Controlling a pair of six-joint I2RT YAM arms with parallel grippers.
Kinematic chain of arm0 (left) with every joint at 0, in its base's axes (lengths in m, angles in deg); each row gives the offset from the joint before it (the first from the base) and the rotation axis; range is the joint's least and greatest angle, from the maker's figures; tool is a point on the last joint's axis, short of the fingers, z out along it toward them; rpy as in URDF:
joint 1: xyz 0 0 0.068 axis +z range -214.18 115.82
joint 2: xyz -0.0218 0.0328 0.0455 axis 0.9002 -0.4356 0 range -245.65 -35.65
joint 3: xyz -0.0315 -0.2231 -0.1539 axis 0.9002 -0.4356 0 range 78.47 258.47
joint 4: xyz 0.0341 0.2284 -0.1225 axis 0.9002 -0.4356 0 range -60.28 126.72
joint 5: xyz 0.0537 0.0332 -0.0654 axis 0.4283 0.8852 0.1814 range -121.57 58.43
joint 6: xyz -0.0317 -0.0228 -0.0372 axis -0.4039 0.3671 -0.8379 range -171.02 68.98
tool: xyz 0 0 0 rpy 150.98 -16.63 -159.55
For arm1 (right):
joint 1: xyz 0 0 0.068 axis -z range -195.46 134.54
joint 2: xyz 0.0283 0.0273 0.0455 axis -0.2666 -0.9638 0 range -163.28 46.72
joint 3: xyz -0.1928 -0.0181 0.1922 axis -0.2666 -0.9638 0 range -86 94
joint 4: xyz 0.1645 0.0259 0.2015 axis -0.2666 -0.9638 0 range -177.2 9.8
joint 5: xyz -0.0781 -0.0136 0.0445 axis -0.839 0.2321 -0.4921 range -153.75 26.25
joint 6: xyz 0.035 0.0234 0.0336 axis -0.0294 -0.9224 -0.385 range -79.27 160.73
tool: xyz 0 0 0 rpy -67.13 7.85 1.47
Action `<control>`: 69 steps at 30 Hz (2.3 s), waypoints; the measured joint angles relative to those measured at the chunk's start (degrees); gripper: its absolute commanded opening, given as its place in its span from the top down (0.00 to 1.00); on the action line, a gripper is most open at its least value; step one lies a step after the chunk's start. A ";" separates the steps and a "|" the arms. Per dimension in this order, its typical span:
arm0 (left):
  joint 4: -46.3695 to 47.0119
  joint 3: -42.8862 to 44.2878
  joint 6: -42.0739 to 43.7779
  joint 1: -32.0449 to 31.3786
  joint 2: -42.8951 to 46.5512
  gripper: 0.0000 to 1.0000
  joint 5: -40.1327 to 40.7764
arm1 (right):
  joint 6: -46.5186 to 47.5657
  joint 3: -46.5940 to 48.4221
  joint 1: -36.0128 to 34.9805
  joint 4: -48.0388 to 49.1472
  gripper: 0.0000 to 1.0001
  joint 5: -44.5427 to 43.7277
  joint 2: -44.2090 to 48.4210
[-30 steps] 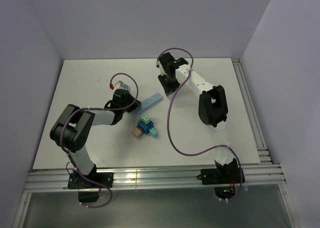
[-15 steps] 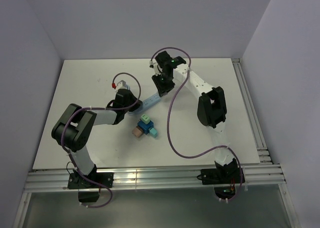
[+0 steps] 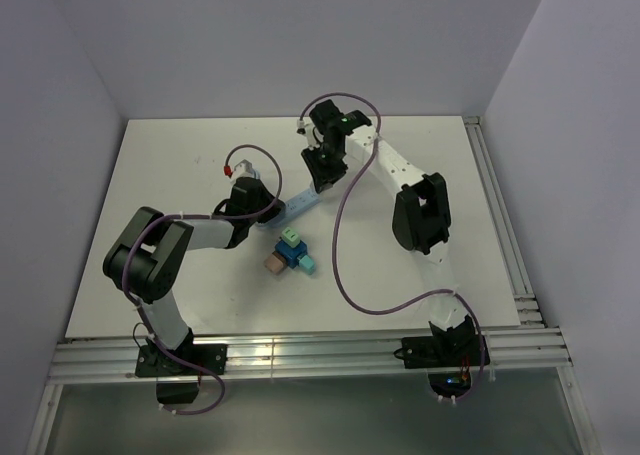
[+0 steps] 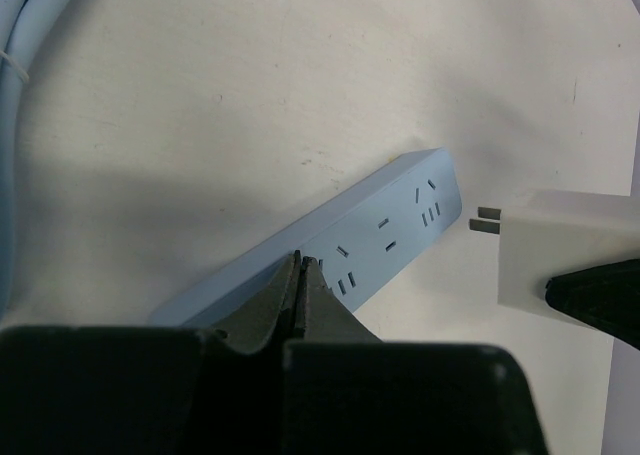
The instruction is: Insert the plug
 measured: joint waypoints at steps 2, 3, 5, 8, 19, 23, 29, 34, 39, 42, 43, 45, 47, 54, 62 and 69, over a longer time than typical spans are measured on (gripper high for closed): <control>0.00 0.00 0.00 0.00 0.00 1.00 0.00 | -0.02 0.24 0.00 0.04 1.00 0.22 -0.37; 0.00 0.02 0.00 0.00 0.00 1.00 0.00 | 0.00 0.26 0.00 0.09 1.00 0.24 -0.55; -0.02 0.02 0.00 0.00 0.00 1.00 -0.02 | 0.00 0.31 0.00 -0.02 1.00 0.26 -0.81; -0.13 0.07 0.00 0.00 0.00 1.00 -0.02 | -0.02 0.98 0.00 0.00 1.00 0.33 -1.60; -0.46 0.24 0.04 0.00 0.00 1.00 -0.04 | -0.07 1.33 0.02 -0.02 1.00 0.11 -4.09; -0.46 0.24 0.04 -0.04 0.00 1.00 -0.04 | -0.09 1.33 0.02 -0.02 1.00 -0.02 -4.09; -0.46 0.26 0.04 -0.04 0.00 1.00 -0.04 | 0.11 4.28 -1.05 -2.19 1.00 -2.34 -5.60; -0.48 0.26 0.04 -0.04 0.00 1.00 -0.07 | 0.61 5.86 -3.45 -3.15 1.00 -7.56 -6.45; -0.48 0.26 0.04 -0.04 -0.02 1.00 -0.09 | 0.33 5.79 -5.07 -2.80 1.00 -11.43 -7.41; -0.46 0.26 0.04 -0.04 -0.02 1.00 -0.09 | -0.39 5.46 -5.62 -2.49 1.00 -12.94 -7.41; -0.46 0.28 0.04 -0.04 -0.02 1.00 -0.09 | -0.63 5.38 -5.70 -2.43 1.00 -13.33 -7.41; -0.46 0.28 0.04 -0.04 -0.02 1.00 -0.09 | -1.14 5.27 -5.88 -2.29 1.00 -13.81 -7.41; -0.46 0.28 0.04 -0.04 -0.02 1.00 -0.09 | -1.68 5.07 -5.90 -2.12 1.00 -14.12 -7.41; -0.46 0.28 0.02 -0.04 -0.02 1.00 -0.09 | -3.56 8.17 -5.90 -4.20 1.00 -14.62 -9.42; -0.46 0.26 0.04 -0.04 -0.02 1.00 -0.13 | -5.31 15.23 -5.88 -8.98 1.00 -14.19 -13.38; -0.35 0.20 0.02 -0.11 -0.02 1.00 -0.11 | -5.25 16.52 -5.75 -9.84 1.00 -13.64 -14.10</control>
